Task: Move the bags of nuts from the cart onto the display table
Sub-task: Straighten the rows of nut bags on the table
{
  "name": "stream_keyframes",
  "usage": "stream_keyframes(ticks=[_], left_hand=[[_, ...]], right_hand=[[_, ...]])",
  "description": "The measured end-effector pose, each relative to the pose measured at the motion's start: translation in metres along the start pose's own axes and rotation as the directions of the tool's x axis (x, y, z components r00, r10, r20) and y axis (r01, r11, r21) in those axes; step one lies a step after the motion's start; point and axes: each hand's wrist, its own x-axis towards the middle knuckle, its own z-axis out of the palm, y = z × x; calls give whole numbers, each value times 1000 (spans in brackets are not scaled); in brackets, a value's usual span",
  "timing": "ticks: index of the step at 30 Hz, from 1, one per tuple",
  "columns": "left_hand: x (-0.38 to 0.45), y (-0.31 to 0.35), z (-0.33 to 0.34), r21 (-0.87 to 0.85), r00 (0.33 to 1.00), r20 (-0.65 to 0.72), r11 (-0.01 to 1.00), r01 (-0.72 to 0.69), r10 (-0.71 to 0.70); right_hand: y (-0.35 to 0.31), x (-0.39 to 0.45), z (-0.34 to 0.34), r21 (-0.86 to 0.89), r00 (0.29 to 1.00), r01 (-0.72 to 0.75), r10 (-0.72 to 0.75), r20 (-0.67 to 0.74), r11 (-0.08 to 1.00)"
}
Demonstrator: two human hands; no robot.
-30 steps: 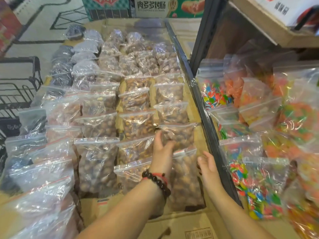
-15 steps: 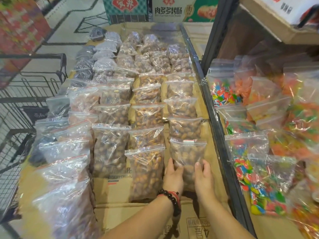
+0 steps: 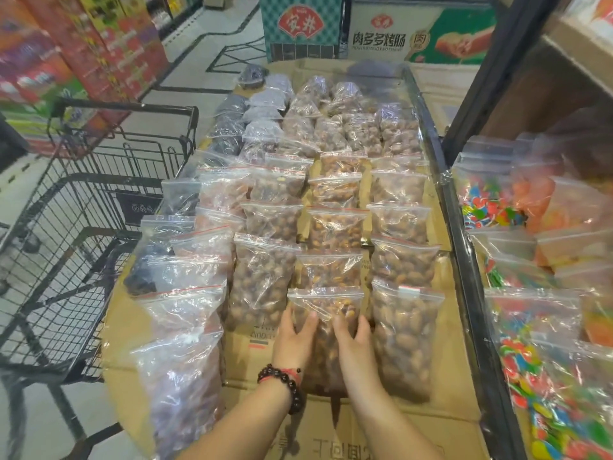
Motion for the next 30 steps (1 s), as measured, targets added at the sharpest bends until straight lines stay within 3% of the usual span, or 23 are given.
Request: stream_keyframes(ticks=[5,9,14,18,22,30], left_hand=[[15,14,2,56,999,14,997,46,-47],[19,18,8,-21,996,42,997,75,-75],[27,11,12,-59,999,19,998,-39,40],[32,15,9,-10,993,57,995,-101,102],[32,35,-2,-145,985,132,985,-94,113],[73,41,3,-323,980,188,947,5,59]], right_hand=[[-5,17,6,3,999,-48,48,-18,999],[-9,22,7,44,997,-74,75,-27,996],[-10,25,6,202,996,-83,88,-13,976],[-13,25,10,190,998,-51,57,-26,981],[-18,33,10,132,999,-48,50,-18,990],[-29,69,7,342,997,-65,75,-14,937]])
